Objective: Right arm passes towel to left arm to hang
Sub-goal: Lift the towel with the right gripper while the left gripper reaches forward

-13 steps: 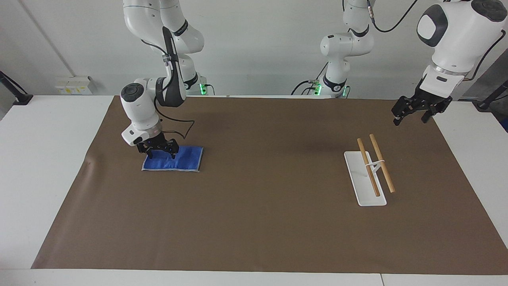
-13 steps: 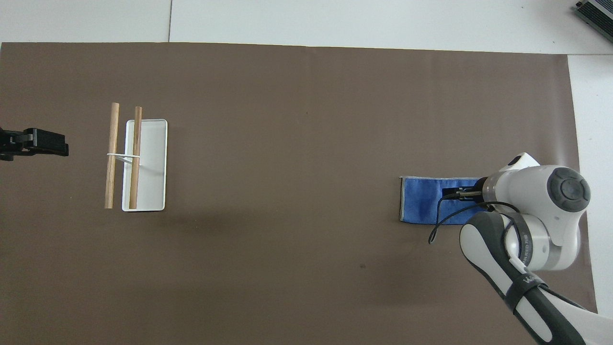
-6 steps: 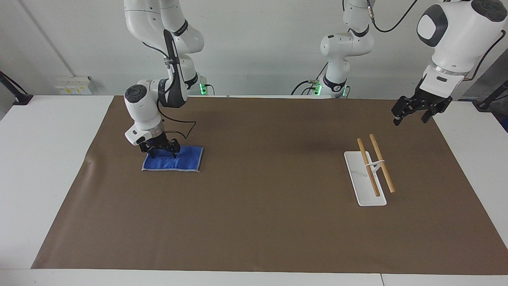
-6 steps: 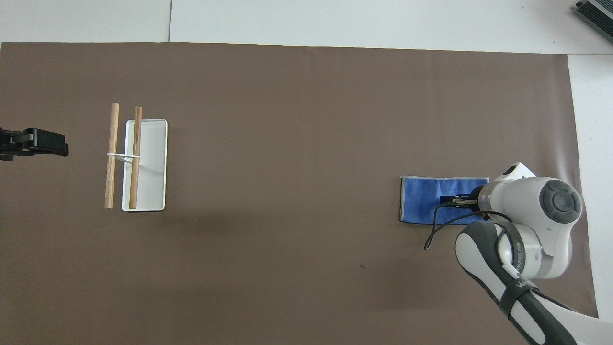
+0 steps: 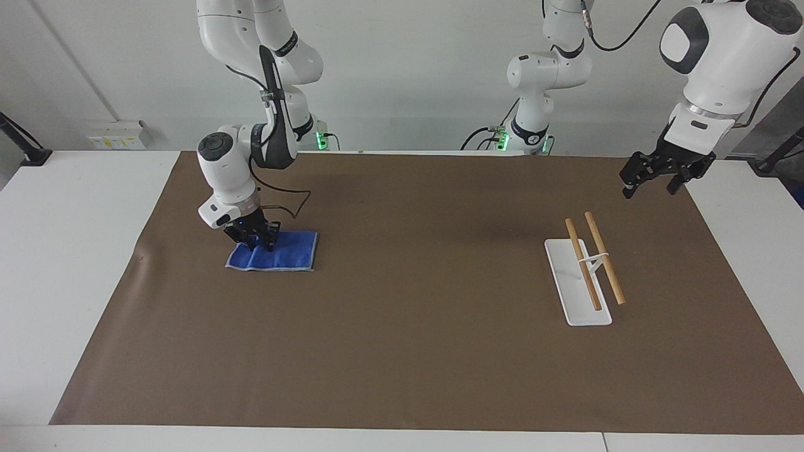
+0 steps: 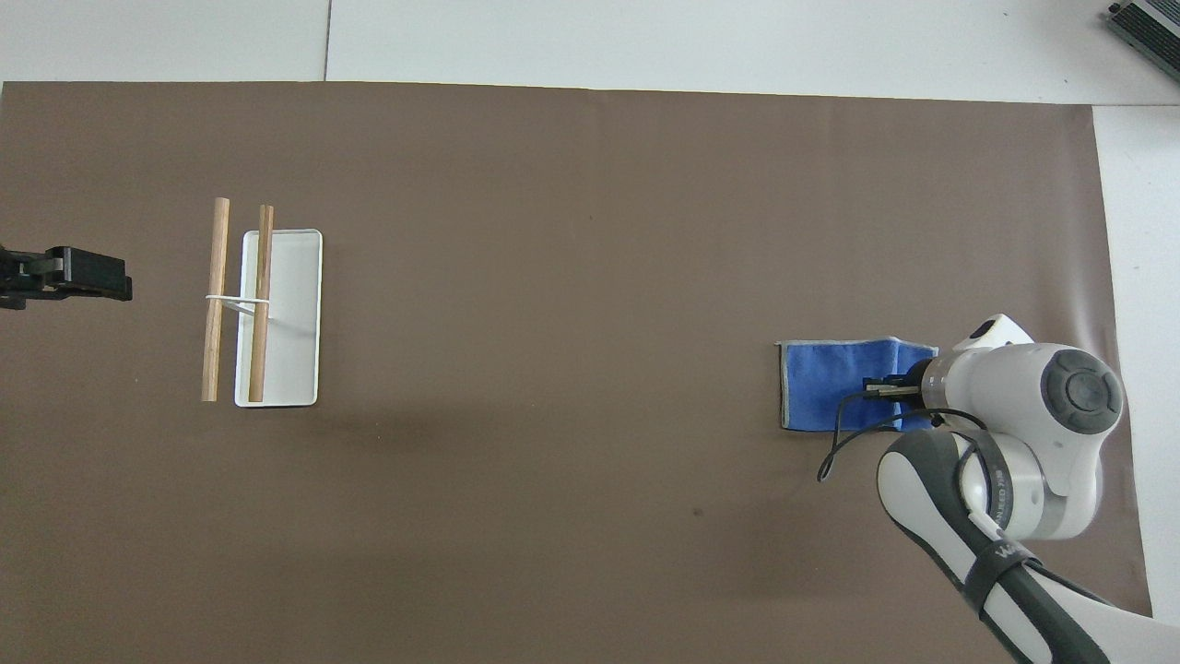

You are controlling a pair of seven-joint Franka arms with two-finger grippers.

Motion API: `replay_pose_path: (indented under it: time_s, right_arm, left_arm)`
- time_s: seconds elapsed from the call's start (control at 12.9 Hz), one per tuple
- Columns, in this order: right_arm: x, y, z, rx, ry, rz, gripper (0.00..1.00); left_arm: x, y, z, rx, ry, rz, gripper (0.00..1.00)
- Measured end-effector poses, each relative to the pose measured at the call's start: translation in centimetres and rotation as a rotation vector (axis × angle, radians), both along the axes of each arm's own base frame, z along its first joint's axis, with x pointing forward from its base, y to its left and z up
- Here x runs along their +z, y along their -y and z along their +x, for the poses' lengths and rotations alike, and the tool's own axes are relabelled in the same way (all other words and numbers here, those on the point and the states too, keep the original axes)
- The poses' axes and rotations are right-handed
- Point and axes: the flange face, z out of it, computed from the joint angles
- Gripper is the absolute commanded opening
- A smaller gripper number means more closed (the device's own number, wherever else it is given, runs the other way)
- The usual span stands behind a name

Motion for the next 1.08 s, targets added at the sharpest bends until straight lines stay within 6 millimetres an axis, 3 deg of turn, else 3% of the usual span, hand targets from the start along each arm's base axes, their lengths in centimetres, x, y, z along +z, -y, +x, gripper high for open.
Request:
replay_pose_path:
  time_s: [0.31, 0.46, 0.7, 1.08]
  right_arm:
    - [0.3, -0.3, 0.3, -0.008, 0.005, 0.006, 0.0]
    - [2.0, -1.4, 1.6, -0.029, -0.014, 0.011, 0.0]
    - [7.6, -3.5, 4.5, -0.056, 0.006, 0.02, 0.0]
    - [18.2, -6.7, 7.2, -0.104, 0.074, 0.067, 0.0]
  left_arm:
    - [0.0, 0.0, 0.0, 0.0, 0.0, 0.0, 1.0]
    - [0.0, 0.0, 0.0, 0.0, 0.0, 0.0, 1.0]
    - [0.0, 0.0, 0.0, 0.0, 0.0, 0.0, 1.0]
    - [0.0, 0.0, 0.0, 0.0, 0.0, 0.0, 1.0]
